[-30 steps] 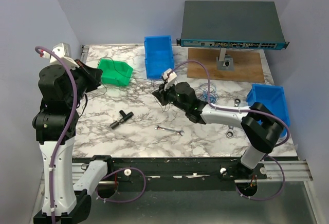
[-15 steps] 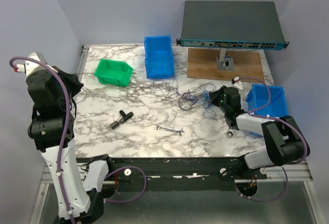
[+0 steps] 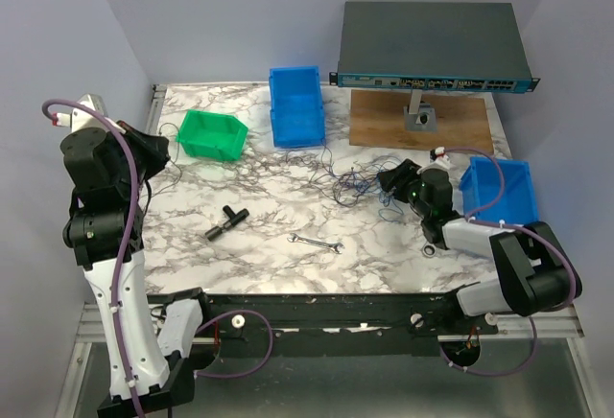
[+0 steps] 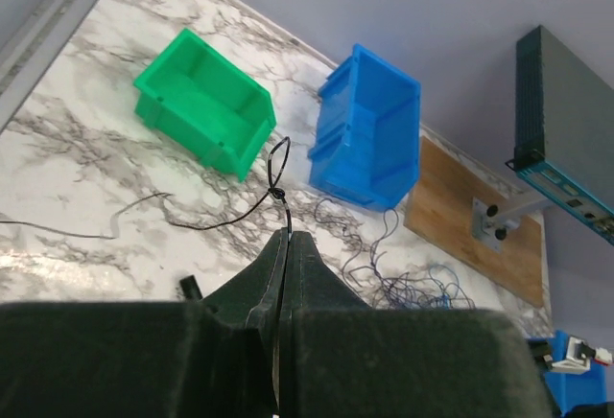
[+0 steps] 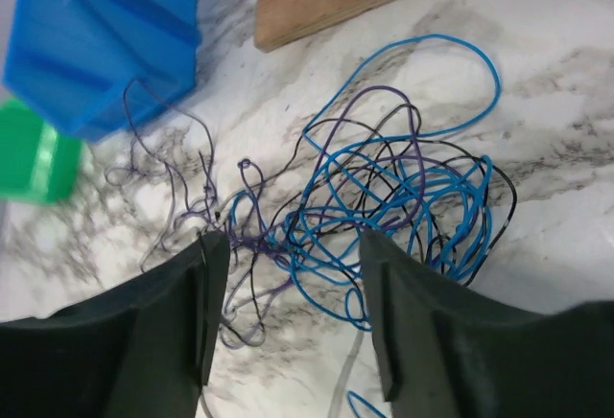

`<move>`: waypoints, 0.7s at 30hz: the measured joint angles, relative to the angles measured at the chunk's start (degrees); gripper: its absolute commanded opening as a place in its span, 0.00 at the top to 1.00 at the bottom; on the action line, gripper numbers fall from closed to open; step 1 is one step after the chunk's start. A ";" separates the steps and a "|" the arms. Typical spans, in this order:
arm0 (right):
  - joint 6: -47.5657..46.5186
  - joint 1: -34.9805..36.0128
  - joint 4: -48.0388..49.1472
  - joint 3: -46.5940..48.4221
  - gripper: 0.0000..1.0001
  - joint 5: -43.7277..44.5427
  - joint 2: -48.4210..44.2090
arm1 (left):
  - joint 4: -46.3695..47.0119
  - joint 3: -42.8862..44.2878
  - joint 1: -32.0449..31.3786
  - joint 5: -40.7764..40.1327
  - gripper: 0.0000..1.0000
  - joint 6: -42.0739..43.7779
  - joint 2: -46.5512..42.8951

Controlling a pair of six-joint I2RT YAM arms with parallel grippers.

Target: Untangle the cables

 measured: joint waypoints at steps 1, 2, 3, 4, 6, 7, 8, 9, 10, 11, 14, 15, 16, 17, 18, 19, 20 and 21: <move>-0.15 0.00 1.18 -0.57 0.18 -1.20 -0.37 | 0.31 0.00 0.00 0.83 1.00 -0.07 0.28; -0.74 0.02 2.23 -1.18 0.16 -2.19 -0.79 | 0.94 0.00 0.00 2.16 1.00 -0.11 0.81; -1.18 0.02 3.28 -1.84 0.15 -2.84 -1.27 | 1.18 0.00 -0.02 2.67 1.00 -0.13 0.98; -1.46 0.02 4.02 -2.36 0.15 -3.45 -1.68 | 1.64 0.00 0.00 3.45 1.00 -0.20 1.55; -1.79 0.02 4.83 -2.91 0.14 -4.22 -2.16 | 1.92 0.26 0.00 4.42 1.00 -0.44 2.60; -1.99 0.02 5.38 -3.08 0.14 -4.44 -2.27 | 1.90 0.66 0.00 4.72 1.00 -0.55 3.02; -2.08 0.02 5.70 -3.21 0.13 -4.57 -2.36 | 1.86 1.66 0.00 5.14 1.00 -0.87 3.89; -2.16 0.02 6.19 -3.39 0.13 -4.68 -2.49 | 1.90 2.45 0.00 5.44 1.00 -1.01 4.39; -2.29 0.02 6.64 -3.58 0.12 -4.81 -2.62 | 1.92 3.61 0.00 5.88 1.00 -1.38 5.03; -2.40 0.02 6.97 -3.72 0.11 -4.85 -2.71 | 2.12 6.01 0.00 6.73 1.00 -2.10 6.23; -2.62 0.02 7.80 -4.04 0.07 -5.09 -2.95 | 3.08 10.34 0.00 8.55 1.00 -3.43 8.13; -2.75 0.02 8.04 -4.15 0.07 -5.22 -3.10 | 3.56 12.11 0.00 9.60 1.00 -4.15 9.11; -2.86 0.02 8.24 -4.24 0.06 -5.29 -3.26 | 3.96 13.31 0.00 10.29 1.00 -4.74 9.94; -2.97 0.02 8.46 -4.28 0.06 -5.46 -3.39 | 4.63 14.86 -0.02 11.43 1.00 -5.60 11.21; -3.02 0.02 8.66 -4.28 0.06 -5.64 -3.48 | 5.40 16.26 -0.09 12.50 1.00 -6.47 12.48; -3.04 0.02 8.85 -4.31 0.05 -5.77 -3.54 | 6.21 17.14 -0.20 13.20 1.00 -7.32 13.46; -3.04 0.02 9.03 -4.31 0.05 -5.90 -3.63 | 7.23 18.12 -0.70 13.92 1.00 -8.24 14.99; -3.04 0.02 9.16 -4.31 0.05 -5.95 -3.69 | 7.98 18.56 -0.96 14.36 1.00 -8.81 15.78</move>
